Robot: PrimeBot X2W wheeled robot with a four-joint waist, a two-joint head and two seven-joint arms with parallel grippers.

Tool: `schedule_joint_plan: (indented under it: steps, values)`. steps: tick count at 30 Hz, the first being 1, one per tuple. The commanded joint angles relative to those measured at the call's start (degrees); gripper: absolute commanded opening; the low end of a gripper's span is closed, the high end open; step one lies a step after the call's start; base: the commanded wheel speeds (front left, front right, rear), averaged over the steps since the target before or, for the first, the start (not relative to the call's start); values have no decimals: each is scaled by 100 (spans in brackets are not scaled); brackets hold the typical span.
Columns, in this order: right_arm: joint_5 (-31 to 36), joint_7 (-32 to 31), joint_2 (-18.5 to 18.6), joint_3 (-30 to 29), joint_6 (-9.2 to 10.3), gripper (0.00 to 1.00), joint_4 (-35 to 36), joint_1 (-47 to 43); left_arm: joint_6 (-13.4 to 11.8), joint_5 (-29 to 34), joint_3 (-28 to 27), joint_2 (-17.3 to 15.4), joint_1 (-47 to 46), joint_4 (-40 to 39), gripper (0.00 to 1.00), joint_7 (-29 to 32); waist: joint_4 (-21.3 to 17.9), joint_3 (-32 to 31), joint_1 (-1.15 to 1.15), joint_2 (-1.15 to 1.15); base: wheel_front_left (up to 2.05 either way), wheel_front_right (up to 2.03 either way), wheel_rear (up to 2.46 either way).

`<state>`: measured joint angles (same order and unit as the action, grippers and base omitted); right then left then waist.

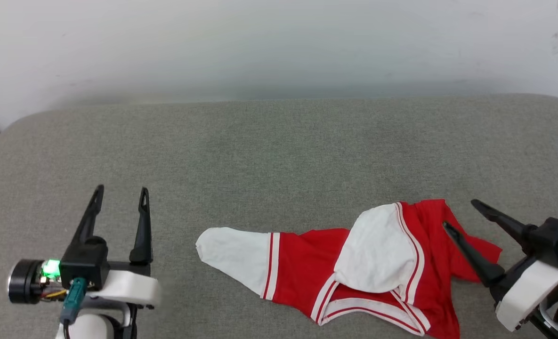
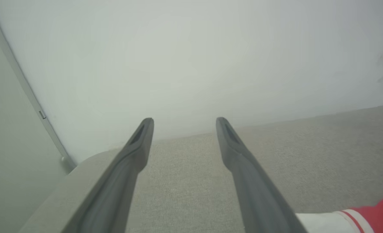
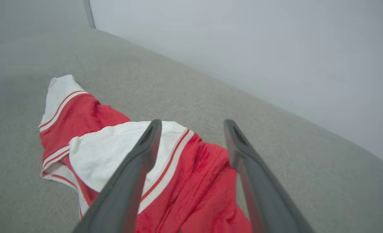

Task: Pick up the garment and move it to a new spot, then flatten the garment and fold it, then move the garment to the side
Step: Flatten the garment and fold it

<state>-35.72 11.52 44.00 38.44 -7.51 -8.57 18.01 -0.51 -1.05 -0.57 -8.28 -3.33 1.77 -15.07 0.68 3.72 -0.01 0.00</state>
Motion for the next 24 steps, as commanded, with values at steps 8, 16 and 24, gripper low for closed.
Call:
schedule_joint_plan:
  steps: [8,16,24]
  values:
    - [1381,-268,-1214,-2063,4,100,992,-1391,633,-10,402,-677,-1222,352,100,904,-81,5,1,0,0,0,0]
    - [2006,-597,-1891,-2665,4,100,1719,-1936,788,-1233,1748,-1485,-2240,448,100,3339,-184,263,1,0,0,0,0]
    - [2219,-682,-2058,-2619,4,100,1924,-1712,789,-3247,3462,-2607,-3039,640,100,5593,-441,752,1,0,0,0,0]
